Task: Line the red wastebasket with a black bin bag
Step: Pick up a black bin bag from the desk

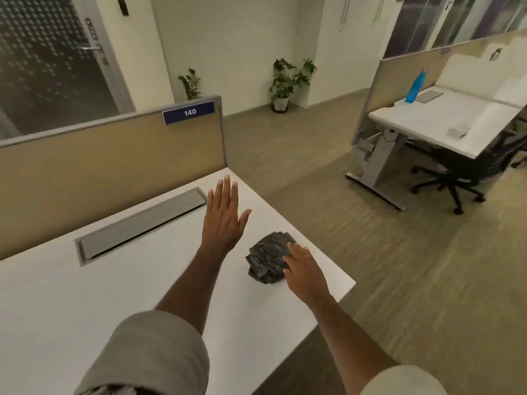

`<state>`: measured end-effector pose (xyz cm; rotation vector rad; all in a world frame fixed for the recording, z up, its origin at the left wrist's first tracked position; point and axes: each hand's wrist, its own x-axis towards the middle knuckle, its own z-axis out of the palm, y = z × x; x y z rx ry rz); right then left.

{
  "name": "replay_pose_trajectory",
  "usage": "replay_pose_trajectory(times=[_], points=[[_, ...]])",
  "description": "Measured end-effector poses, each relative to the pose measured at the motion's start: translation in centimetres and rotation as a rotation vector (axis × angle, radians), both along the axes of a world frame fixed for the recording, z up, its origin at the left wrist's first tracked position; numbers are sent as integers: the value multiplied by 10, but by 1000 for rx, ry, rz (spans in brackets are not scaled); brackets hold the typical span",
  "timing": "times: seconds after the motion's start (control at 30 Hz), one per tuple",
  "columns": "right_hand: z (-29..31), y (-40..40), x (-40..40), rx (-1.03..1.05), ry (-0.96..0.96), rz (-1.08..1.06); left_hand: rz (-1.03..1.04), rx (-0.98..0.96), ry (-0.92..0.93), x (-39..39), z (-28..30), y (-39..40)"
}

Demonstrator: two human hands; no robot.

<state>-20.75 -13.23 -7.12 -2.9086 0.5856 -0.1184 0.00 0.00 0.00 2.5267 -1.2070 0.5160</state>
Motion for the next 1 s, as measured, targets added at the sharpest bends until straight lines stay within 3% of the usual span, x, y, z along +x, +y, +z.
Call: replay_pose_trajectory(times=[0.17,0.43,0.73,0.9,1.0], points=[[-44,-5,22,20,153,61,18,95,60,28,-43,-5],[-77,-10,27,-25,164,76,17,148,115,51,-72,-14],[-49,-24,33,15,-304,-58,17,32,243,57,-77,-26],[2,-32,26,179,-619,-206,-41,-241,441,41,-72,-32],[37,-39,9,281,-750,-252,-140,-384,666,18,-64,-29]])
